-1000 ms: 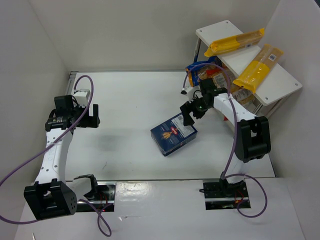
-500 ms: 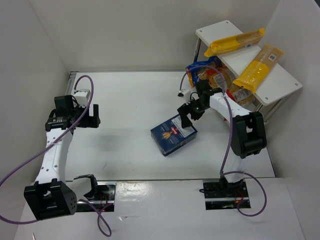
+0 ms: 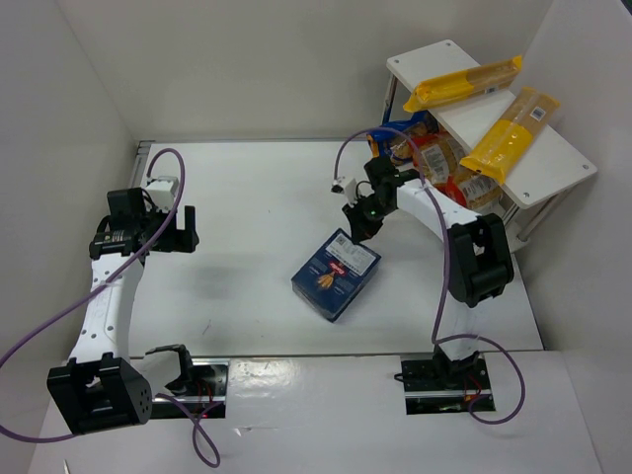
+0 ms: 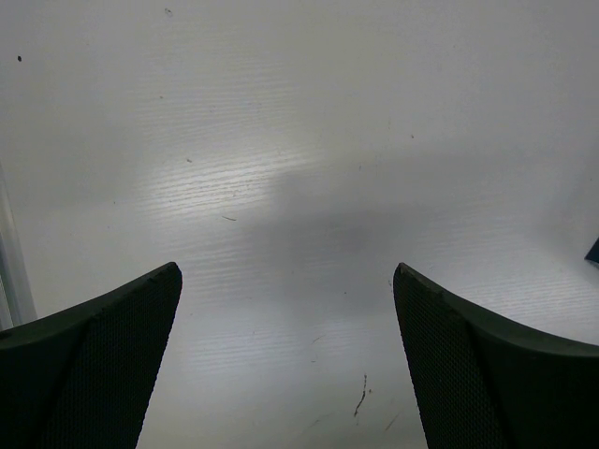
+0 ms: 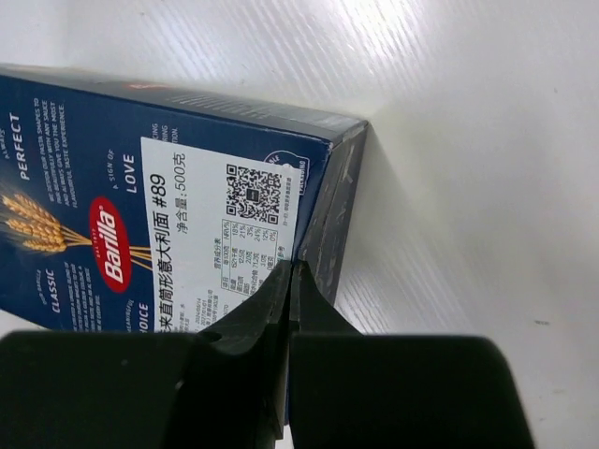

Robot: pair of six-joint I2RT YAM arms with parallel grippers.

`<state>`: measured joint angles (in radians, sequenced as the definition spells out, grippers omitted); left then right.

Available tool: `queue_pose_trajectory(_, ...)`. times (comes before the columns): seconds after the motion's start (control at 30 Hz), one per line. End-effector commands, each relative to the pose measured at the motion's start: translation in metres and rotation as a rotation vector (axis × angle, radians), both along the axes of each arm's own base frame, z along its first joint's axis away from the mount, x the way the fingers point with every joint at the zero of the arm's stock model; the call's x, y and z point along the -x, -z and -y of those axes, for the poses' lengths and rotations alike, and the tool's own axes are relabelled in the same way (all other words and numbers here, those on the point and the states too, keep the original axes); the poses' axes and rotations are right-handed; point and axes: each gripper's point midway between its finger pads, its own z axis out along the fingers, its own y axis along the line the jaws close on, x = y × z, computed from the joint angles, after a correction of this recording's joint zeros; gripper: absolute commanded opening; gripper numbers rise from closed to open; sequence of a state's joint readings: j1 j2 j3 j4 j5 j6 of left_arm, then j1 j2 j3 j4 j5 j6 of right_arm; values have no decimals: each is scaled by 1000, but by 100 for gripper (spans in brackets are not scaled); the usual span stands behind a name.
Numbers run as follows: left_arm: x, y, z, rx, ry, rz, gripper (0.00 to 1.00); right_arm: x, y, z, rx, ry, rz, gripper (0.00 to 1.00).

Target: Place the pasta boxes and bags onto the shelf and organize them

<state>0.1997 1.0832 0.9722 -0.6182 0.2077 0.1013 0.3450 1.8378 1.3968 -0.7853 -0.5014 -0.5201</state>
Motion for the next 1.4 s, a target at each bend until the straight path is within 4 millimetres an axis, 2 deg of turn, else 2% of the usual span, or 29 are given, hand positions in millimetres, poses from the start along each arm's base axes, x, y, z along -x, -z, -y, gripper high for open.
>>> queue_pose_trajectory(0.0,-5,-2,1,8,15,26,99,10,-2,-12,17,-78,-7,0)
queue_pose_trajectory(0.1,-5,-2,1,8,15,26,99,10,-22,-19,-5,-95,27,0)
queue_pose_trajectory(0.27,-5,-2,3,14,22,27,99,3,-80,-30,-87,-103,136,0)
queue_pose_trajectory(0.3,-5,-2,3,14,22,27,99,0,-99,-35,-109,-103,180,0)
queue_pose_trajectory(0.33,-5,-2,3,14,22,27,99,-2,-106,-39,-128,-98,185,0)
queue_pose_trajectory(0.37,-5,-2,3,14,22,27,99,-5,-126,-44,-149,-108,235,0)
queue_pose_trajectory(0.4,-5,-2,3,14,22,27,99,-9,-134,-45,-152,-95,253,0)
queue_pose_trajectory(0.5,-3,-1,3,16,22,18,99,-9,-162,-63,-147,-119,342,0)
queue_pose_trajectory(0.63,-3,2,0,18,12,9,99,-10,-160,-81,-25,-136,448,0)
queue_pose_trajectory(0.7,-3,2,0,18,12,9,99,-10,-142,-95,71,-153,494,0)
queue_pose_trajectory(0.73,-3,2,0,18,12,9,99,-8,-143,-100,86,-158,516,0)
queue_pose_trajectory(0.8,-3,2,-3,18,2,9,99,5,-124,-117,134,-206,504,0)
queue_pose_trajectory(0.87,-3,1,-4,25,-1,11,99,20,-117,-135,140,-265,506,0)
queue_pose_trajectory(0.9,-3,1,-7,25,-11,11,99,25,-107,-138,162,-281,496,0)
queue_pose_trajectory(1.07,-2,-1,-5,23,2,22,99,51,-91,-153,205,-359,496,0)
queue_pose_trajectory(1.2,-2,-1,-5,23,2,22,99,64,-89,-161,245,-378,528,0)
queue_pose_trajectory(1.3,-2,-1,-5,23,2,22,99,65,-104,-165,265,-357,611,0)
queue_pose_trajectory(1.37,-2,-4,-5,20,2,31,99,59,-112,-159,321,-326,676,0)
